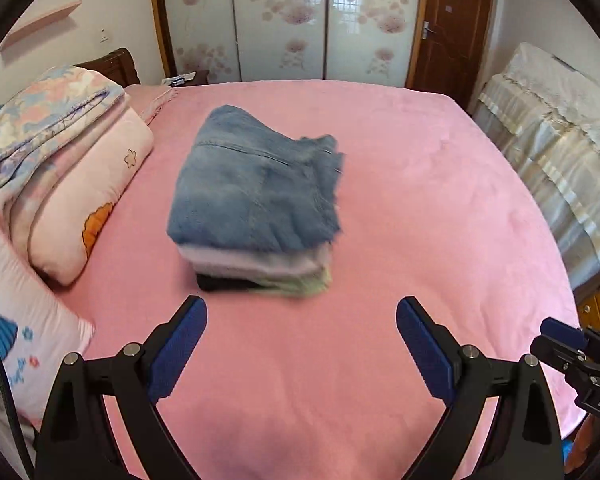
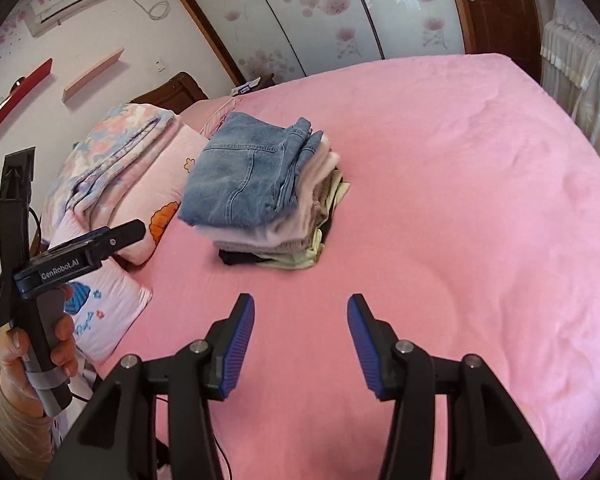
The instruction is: Fold large clothes
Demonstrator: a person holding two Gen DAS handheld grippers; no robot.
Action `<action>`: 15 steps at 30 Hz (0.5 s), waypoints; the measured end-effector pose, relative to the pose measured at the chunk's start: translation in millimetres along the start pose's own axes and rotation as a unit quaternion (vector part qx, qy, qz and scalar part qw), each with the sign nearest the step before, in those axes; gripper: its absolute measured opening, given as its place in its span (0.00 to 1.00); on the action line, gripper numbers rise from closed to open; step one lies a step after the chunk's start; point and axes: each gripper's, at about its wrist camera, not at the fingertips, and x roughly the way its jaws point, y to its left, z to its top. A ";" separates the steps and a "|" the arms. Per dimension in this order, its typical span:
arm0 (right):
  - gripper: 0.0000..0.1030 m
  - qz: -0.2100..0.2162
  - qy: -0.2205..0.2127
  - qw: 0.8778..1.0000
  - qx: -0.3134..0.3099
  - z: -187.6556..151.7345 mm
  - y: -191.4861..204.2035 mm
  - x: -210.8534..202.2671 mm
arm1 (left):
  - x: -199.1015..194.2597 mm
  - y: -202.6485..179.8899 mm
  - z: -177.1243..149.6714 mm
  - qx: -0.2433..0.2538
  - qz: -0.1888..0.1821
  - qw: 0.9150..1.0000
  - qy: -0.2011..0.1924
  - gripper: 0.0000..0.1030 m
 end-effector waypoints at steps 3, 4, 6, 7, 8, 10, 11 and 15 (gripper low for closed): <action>0.48 -0.020 0.006 1.000 -0.003 -20.0 -1.4 -23.9 | -29.3 -21.2 -29.5 0.004 0.000 1.000 -0.008 0.92; 0.48 -0.023 0.009 1.000 -0.003 -26.8 -1.7 -31.3 | -36.6 -26.9 -36.3 0.004 -0.001 1.000 -0.009 0.92; 0.48 -0.026 0.007 1.000 -0.009 -39.4 -3.0 -46.4 | -56.0 -37.9 -53.4 0.003 -0.008 1.000 -0.016 0.92; 0.48 -0.034 0.004 0.999 -0.015 -48.1 -2.5 -56.5 | -68.5 -44.1 -63.8 0.001 -0.013 1.000 -0.022 0.92; 0.48 -0.038 0.000 0.999 -0.019 -54.6 -2.7 -64.4 | -77.4 -48.3 -71.4 0.001 -0.017 1.000 -0.027 0.92; 0.48 -0.043 -0.010 0.999 -0.025 -68.5 -2.5 -79.8 | -95.7 -55.8 -88.1 -0.002 -0.023 0.999 -0.038 0.92; 0.48 -0.046 -0.012 0.999 -0.027 -72.4 -2.7 -83.8 | -103.1 -59.7 -95.7 -0.002 -0.022 0.999 -0.045 0.92; 0.48 -0.056 -0.032 0.997 -0.034 -100.8 -4.0 -109.1 | -134.6 -78.0 -131.4 0.008 -0.003 0.997 -0.075 0.93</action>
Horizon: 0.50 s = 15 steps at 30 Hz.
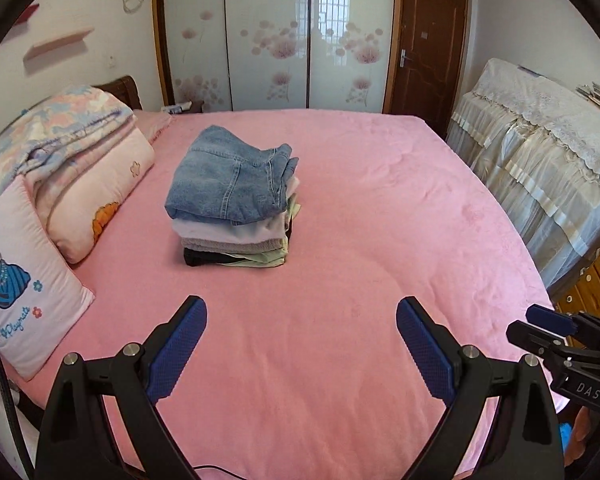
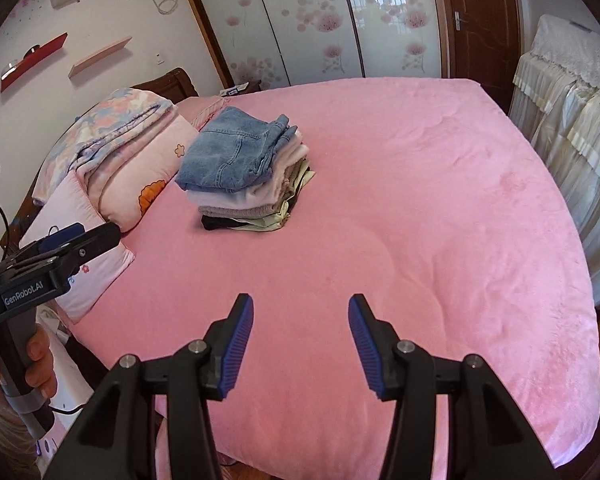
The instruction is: Fold large clothes
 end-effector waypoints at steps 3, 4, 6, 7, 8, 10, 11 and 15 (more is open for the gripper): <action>0.49 -0.008 -0.017 1.000 -0.003 -16.4 -2.2 -16.3 | -16.9 -7.0 -16.4 -0.006 0.011 1.000 -0.011 0.95; 0.49 -0.011 -0.023 1.000 -0.003 -21.7 -2.6 -21.2 | -24.2 -9.6 -23.8 -0.013 0.013 1.000 -0.011 0.98; 0.49 -0.015 -0.032 0.999 -0.002 -30.6 -3.4 -29.6 | -35.4 -13.6 -34.8 -0.028 0.013 1.000 -0.008 0.98; 0.49 -0.014 -0.038 0.999 -0.003 -36.3 -3.0 -34.3 | -38.8 -14.7 -38.2 -0.028 0.015 0.999 -0.010 0.98; 0.49 -0.014 -0.045 0.999 -0.004 -41.5 -1.9 -37.9 | -44.9 -18.6 -43.3 -0.025 0.022 0.999 -0.016 0.98; 0.51 -0.018 -0.060 0.998 -0.006 -52.7 -0.4 -44.4 | -55.5 -27.7 -53.8 -0.017 0.033 0.999 -0.027 1.00; 0.53 -0.019 -0.065 0.998 -0.005 -57.5 -0.5 -46.5 | -58.5 -32.0 -58.9 -0.015 0.036 0.999 -0.027 0.99; 0.55 -0.014 -0.069 0.997 0.013 -76.0 -4.9 -45.1 | -61.1 -50.3 -81.9 -0.004 0.027 1.000 -0.016 0.99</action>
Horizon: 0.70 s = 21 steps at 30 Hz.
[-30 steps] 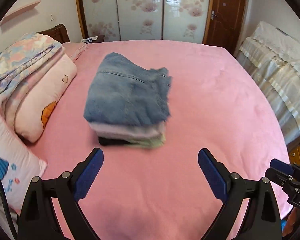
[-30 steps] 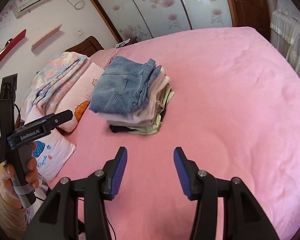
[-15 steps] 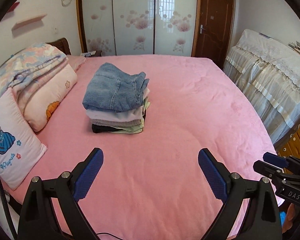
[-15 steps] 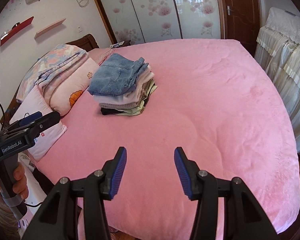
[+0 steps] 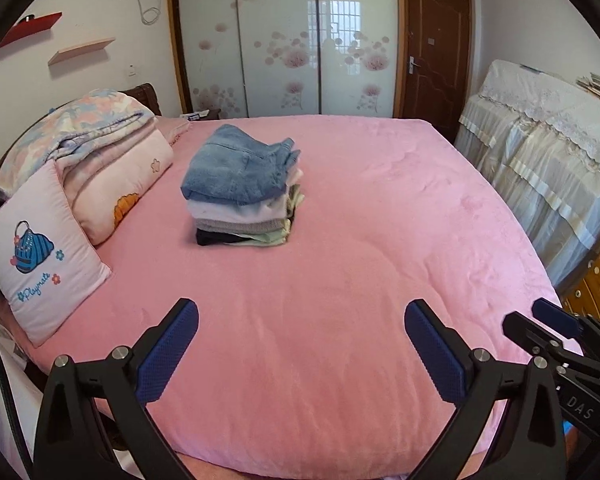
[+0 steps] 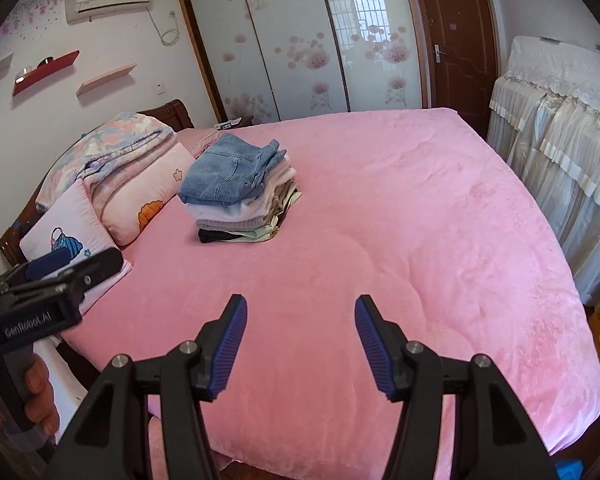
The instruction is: Fold large clothes
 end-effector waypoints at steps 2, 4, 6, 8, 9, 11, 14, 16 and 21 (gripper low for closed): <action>0.55 -0.006 0.001 1.000 0.006 -9.6 -4.0 1.9 | 2.4 -6.3 -8.9 0.004 -0.001 1.000 0.001 1.00; 0.55 -0.015 0.004 1.000 0.009 -18.7 -6.9 4.0 | 6.5 -11.6 -19.2 0.007 0.002 1.000 0.001 0.99; 0.55 -0.025 0.002 1.000 0.009 -26.0 -7.8 4.4 | 11.6 -14.4 -26.8 0.005 0.006 1.000 0.003 1.00; 0.55 -0.045 -0.008 0.999 0.005 -33.6 -8.1 4.0 | 18.3 -13.4 -34.7 -0.007 0.007 1.000 0.003 1.00; 0.55 -0.051 -0.012 0.999 0.005 -36.5 -8.0 4.0 | 21.5 -12.5 -38.4 -0.013 0.009 1.000 0.003 1.00; 0.56 -0.055 -0.015 0.998 0.005 -41.1 -8.3 5.1 | 28.5 -11.7 -47.7 -0.023 0.017 1.000 0.001 0.99; 0.57 -0.060 -0.016 0.998 0.004 -47.4 -8.2 8.4 | 40.0 -14.1 -59.1 -0.017 0.032 0.999 0.008 1.00; 0.60 -0.061 -0.011 0.998 0.000 -52.0 -5.9 12.7 | 47.4 -15.4 -64.5 -0.012 0.029 0.999 0.023 0.99; 0.61 -0.072 -0.005 0.997 -0.009 -61.9 -2.6 22.6 | 58.5 -13.9 -73.6 -0.015 0.014 0.999 0.041 0.99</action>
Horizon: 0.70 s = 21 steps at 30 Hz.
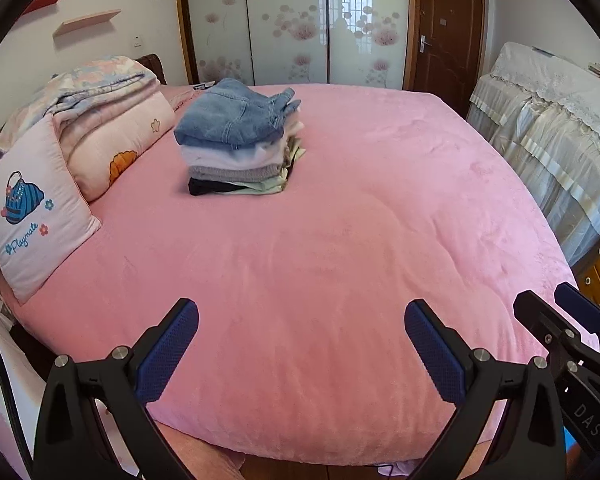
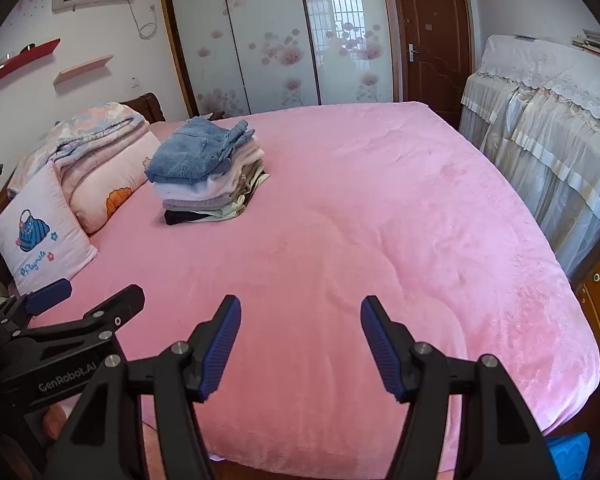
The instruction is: Fold large clothes
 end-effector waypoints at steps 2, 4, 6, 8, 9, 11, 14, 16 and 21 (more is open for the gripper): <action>0.61 -0.003 0.003 1.000 -0.005 -1.3 1.4 2.7 | 3.7 1.3 -1.0 0.000 -0.002 1.000 0.006 0.99; 0.61 -0.003 0.005 1.000 -0.006 -2.3 2.6 4.6 | 4.8 1.9 -0.9 0.000 -0.004 1.000 0.006 0.99; 0.61 -0.002 0.006 1.000 -0.007 -3.3 3.2 6.1 | 5.5 1.4 -1.5 0.001 -0.003 1.000 0.004 0.99; 0.61 -0.002 0.005 1.000 -0.007 -3.6 4.9 6.9 | 6.5 0.9 -2.9 0.002 -0.001 1.000 0.004 0.99; 0.61 -0.001 0.006 1.000 -0.007 -3.6 5.1 7.2 | 6.8 -0.1 -3.2 0.001 -0.003 1.000 0.006 0.99; 0.61 -0.001 0.007 1.000 -0.010 -4.3 6.7 9.6 | 7.2 0.4 -3.7 -0.001 -0.008 1.000 0.009 0.99; 0.61 -0.003 0.004 1.000 -0.012 -5.1 7.6 10.3 | 7.5 -0.2 -4.1 0.000 -0.007 1.000 0.009 0.99; 0.61 -0.003 0.002 1.000 -0.009 -6.3 6.9 10.6 | 7.5 -0.2 -4.8 -0.002 -0.007 1.000 0.012 0.99; 0.62 -0.005 0.006 1.000 -0.006 -7.0 6.6 12.4 | 6.6 1.7 -6.7 -0.001 -0.014 1.000 0.013 0.99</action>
